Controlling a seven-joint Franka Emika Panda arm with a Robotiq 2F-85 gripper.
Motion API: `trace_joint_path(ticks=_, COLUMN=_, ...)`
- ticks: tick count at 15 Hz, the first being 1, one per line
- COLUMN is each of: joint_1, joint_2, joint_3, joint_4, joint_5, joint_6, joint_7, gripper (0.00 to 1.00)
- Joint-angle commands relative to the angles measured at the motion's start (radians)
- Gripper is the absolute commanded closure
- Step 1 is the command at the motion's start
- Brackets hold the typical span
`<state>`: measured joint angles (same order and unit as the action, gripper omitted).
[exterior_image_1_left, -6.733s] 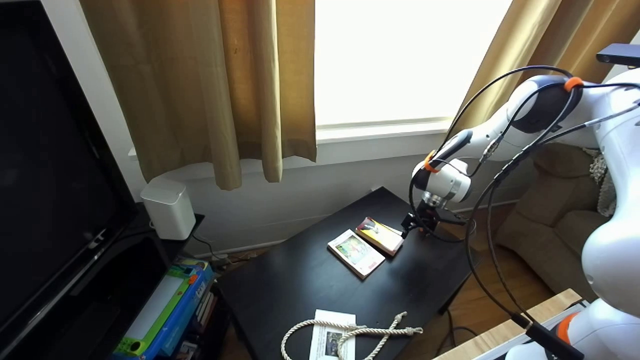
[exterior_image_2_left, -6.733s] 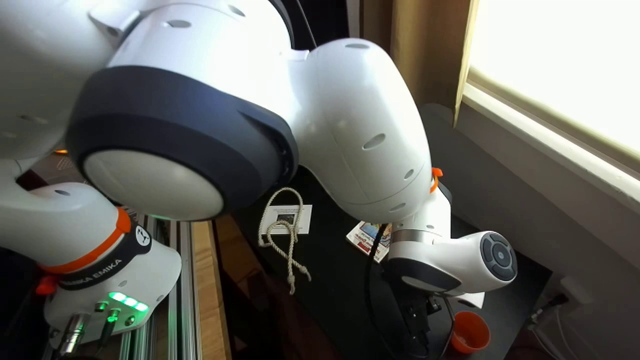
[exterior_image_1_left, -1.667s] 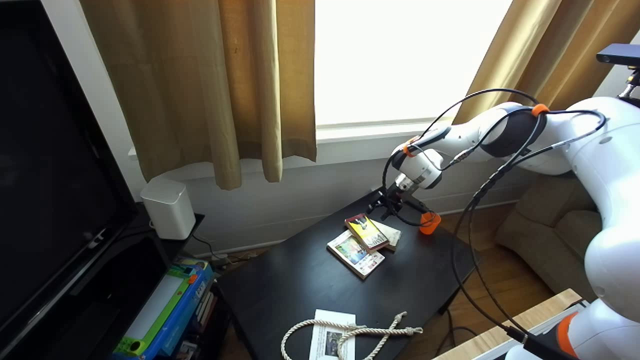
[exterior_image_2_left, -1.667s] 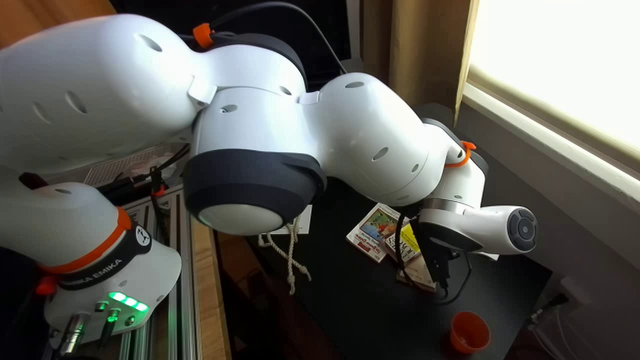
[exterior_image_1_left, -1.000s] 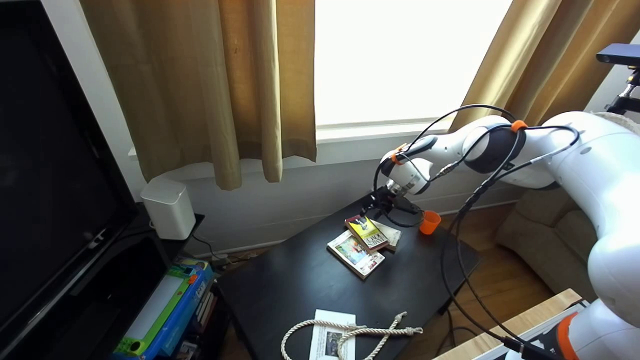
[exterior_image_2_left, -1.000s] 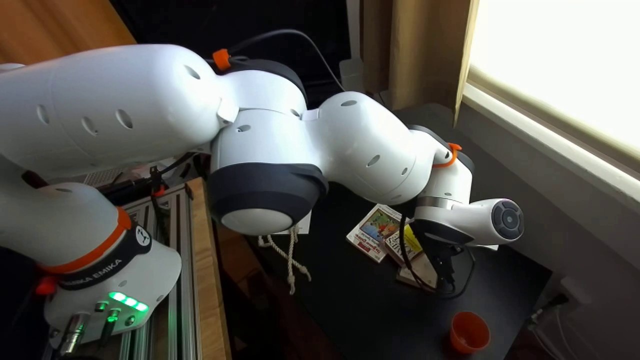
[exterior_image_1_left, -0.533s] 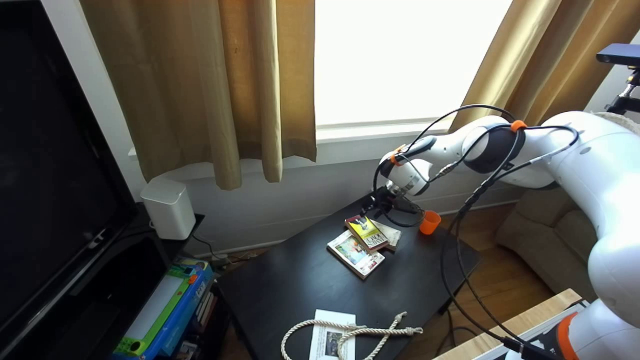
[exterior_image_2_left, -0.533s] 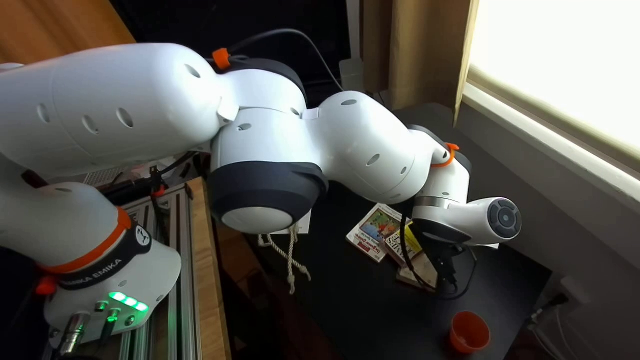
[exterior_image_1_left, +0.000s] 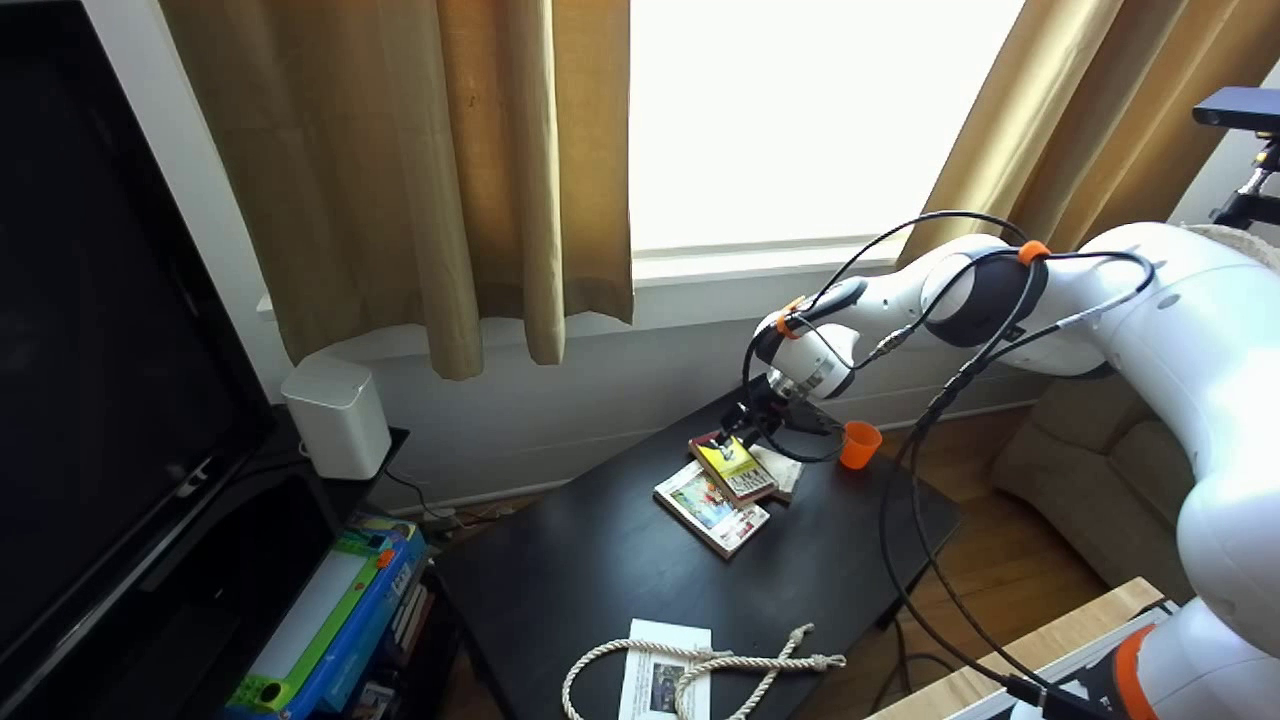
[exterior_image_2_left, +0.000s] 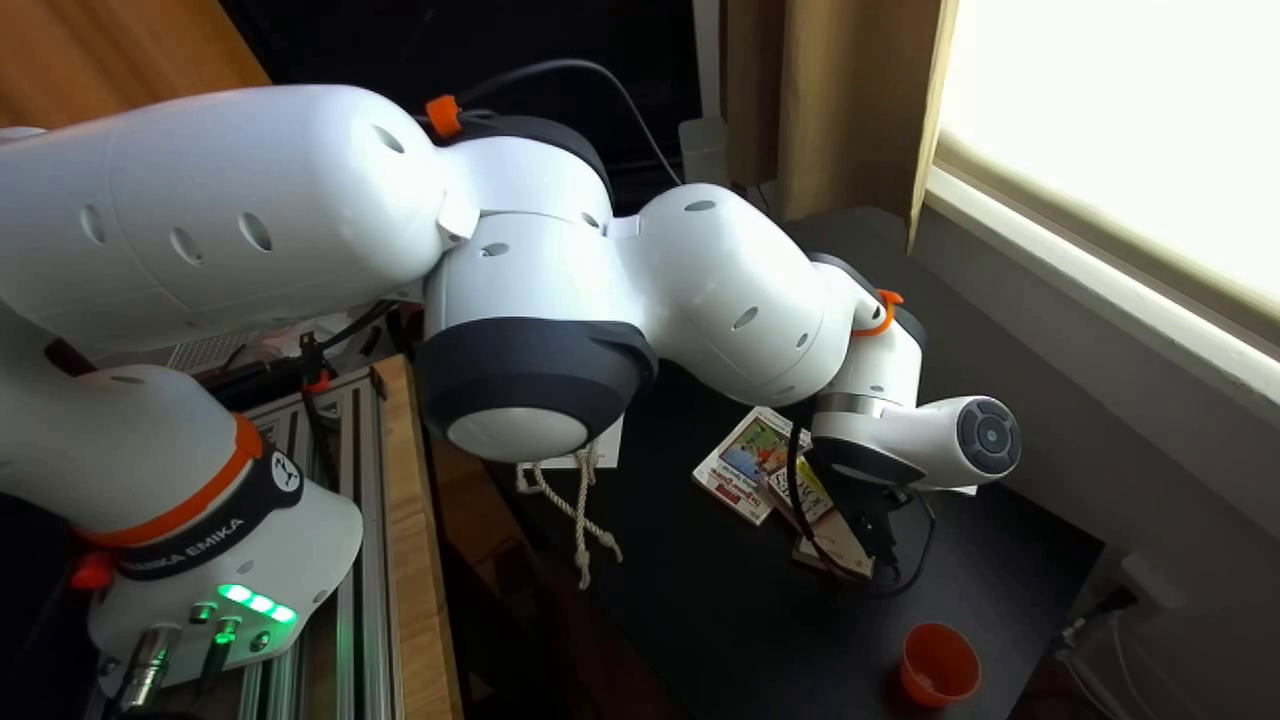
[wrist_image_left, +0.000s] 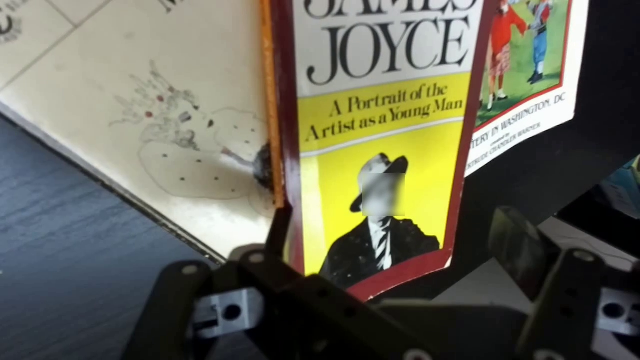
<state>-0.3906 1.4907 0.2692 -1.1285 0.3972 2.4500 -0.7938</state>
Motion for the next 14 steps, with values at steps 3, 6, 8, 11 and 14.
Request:
trace_joint_path(ticks=3, joint_1=0.009, joint_2=0.0, joint_3=-0.008, joint_4=-0.028, joint_5=-0.017, joint_6=0.011, joint_7=-0.029, gripper=0.0)
trace_joint_path(ticks=6, joint_1=0.015, joint_2=-0.001, joint_3=-0.01, joint_4=-0.037, joint_5=-0.02, joint_6=-0.003, joint_7=-0.036, gripper=0.0)
trace_joint_path(ticks=8, joint_1=0.023, joint_2=-0.001, joint_3=-0.011, joint_4=-0.05, joint_5=-0.025, joint_6=-0.004, joint_7=-0.044, gripper=0.0)
trace_joint_path(ticks=11, joint_1=0.033, joint_2=-0.001, joint_3=-0.012, joint_4=-0.064, joint_5=-0.034, joint_6=-0.006, joint_7=-0.049, gripper=0.0)
trace_joint_path(ticks=14, joint_1=0.045, joint_2=-0.001, joint_3=-0.018, joint_4=-0.073, joint_5=-0.051, joint_6=-0.003, joint_7=-0.046, gripper=0.0)
